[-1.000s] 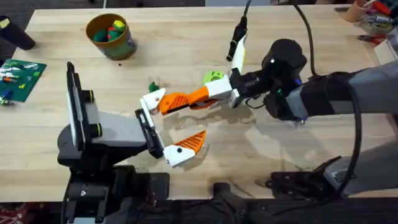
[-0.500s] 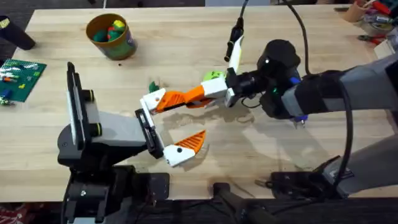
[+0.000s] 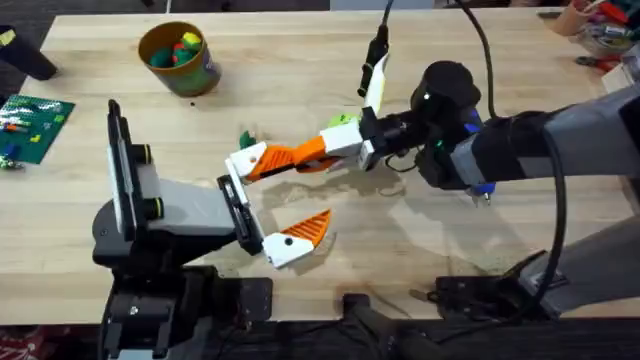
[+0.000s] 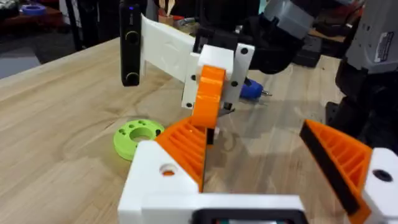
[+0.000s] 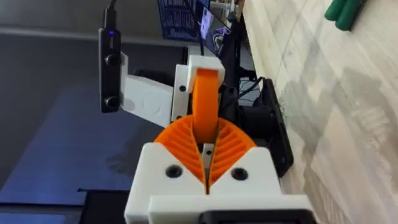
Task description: Pick up the gripper from the table and insert it into the empty holder that is missing its gripper. Then pick up a screw, insert it into the mounting hole, and use the screwdriver to tighten it. Finally, clean up the table by picking up the vegetable and placing it into the bucket.
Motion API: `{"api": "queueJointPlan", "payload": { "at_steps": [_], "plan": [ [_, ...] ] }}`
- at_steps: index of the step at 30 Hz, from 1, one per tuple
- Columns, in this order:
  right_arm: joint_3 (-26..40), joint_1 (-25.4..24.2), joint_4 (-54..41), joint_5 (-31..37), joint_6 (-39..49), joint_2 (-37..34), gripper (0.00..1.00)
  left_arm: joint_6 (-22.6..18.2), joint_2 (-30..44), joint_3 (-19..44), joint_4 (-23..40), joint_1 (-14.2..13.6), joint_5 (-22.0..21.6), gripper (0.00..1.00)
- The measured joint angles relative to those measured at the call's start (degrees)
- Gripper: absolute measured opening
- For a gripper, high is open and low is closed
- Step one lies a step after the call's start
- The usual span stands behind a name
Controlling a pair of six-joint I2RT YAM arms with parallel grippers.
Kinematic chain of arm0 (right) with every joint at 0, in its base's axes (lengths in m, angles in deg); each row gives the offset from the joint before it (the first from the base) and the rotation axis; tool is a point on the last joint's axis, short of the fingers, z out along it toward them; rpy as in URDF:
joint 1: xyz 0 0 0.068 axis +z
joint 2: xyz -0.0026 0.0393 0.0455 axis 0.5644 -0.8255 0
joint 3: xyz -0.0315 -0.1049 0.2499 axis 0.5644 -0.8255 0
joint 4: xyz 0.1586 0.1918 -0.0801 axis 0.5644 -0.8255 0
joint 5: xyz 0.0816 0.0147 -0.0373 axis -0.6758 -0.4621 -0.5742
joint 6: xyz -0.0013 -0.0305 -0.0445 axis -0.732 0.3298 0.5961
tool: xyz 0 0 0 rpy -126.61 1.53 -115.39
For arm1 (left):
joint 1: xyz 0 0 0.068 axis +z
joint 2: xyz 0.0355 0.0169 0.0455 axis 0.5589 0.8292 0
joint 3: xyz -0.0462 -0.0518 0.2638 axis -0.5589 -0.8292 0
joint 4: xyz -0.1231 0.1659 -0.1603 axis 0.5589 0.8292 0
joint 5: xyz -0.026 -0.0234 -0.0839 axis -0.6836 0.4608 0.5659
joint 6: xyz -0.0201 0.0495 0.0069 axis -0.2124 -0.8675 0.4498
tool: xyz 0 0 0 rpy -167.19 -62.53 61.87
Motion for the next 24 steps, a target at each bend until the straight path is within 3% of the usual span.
{"api": "queueJointPlan", "payload": {
  "at_steps": [24],
  "plan": [
    [3.3,1.4,-0.1,0.2,-0.1,-3.2,0.018,0.4,0.0,0.0,0.0,0.1,-0.4,0.986]
  ]
}}
